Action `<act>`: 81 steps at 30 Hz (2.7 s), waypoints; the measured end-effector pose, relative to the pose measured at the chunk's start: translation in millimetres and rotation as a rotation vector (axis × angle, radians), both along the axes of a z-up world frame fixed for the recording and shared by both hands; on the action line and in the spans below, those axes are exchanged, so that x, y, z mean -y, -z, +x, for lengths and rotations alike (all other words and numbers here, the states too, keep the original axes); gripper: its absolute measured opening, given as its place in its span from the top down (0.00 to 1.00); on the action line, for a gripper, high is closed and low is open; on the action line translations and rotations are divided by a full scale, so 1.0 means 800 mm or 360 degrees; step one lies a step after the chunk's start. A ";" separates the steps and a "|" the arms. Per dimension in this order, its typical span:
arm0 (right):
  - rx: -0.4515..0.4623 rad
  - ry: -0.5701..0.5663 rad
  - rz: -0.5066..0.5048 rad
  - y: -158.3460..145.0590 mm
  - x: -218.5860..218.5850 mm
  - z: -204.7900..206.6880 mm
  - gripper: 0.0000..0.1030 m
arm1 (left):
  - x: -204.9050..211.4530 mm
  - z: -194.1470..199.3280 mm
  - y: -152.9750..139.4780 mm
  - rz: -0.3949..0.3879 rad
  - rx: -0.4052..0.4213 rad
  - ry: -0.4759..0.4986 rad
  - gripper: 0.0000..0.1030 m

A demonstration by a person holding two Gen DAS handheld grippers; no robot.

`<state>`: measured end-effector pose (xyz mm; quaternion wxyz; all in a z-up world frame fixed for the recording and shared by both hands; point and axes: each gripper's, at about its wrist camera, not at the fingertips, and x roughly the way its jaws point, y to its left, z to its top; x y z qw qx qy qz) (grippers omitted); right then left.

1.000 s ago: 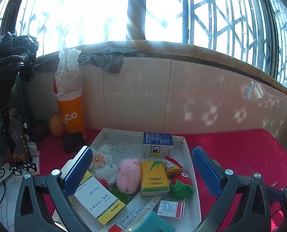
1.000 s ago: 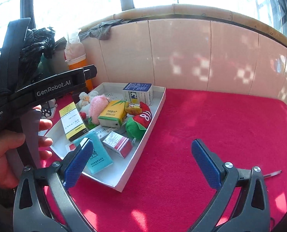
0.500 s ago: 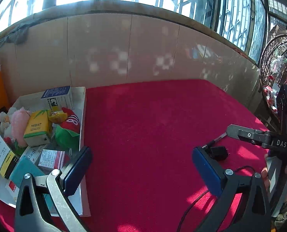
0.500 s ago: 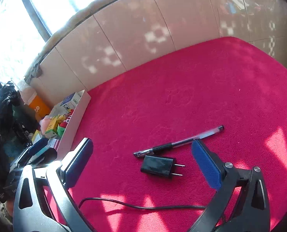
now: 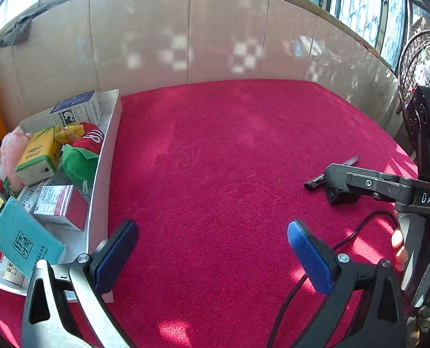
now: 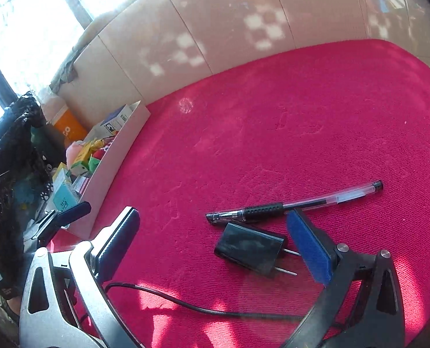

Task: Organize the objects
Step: 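Move both tools from the tray to the pen and charger plug, then grasp the black charger plug with the right tool while the left tool grasps the pen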

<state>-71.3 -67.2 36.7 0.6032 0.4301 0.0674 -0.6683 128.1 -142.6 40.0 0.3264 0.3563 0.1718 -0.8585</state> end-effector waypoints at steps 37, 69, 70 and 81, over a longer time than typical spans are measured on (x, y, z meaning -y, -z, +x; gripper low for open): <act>-0.0528 0.0144 0.0357 -0.002 -0.102 -0.022 0.72 | -0.016 -0.075 -0.005 -0.0181 0.0193 0.0404 0.00; -0.0135 0.0248 0.0086 0.015 -0.144 -0.068 0.71 | -0.060 -0.222 0.011 -0.0051 0.0329 0.1389 0.93; -0.0138 0.0248 0.0087 0.015 -0.144 -0.068 0.71 | -0.064 -0.221 0.011 -0.0078 0.0328 0.1360 0.93; -0.0205 0.0297 0.0099 0.008 -0.147 -0.061 0.72 | -0.098 -0.163 -0.016 -0.0175 0.0058 0.0954 0.93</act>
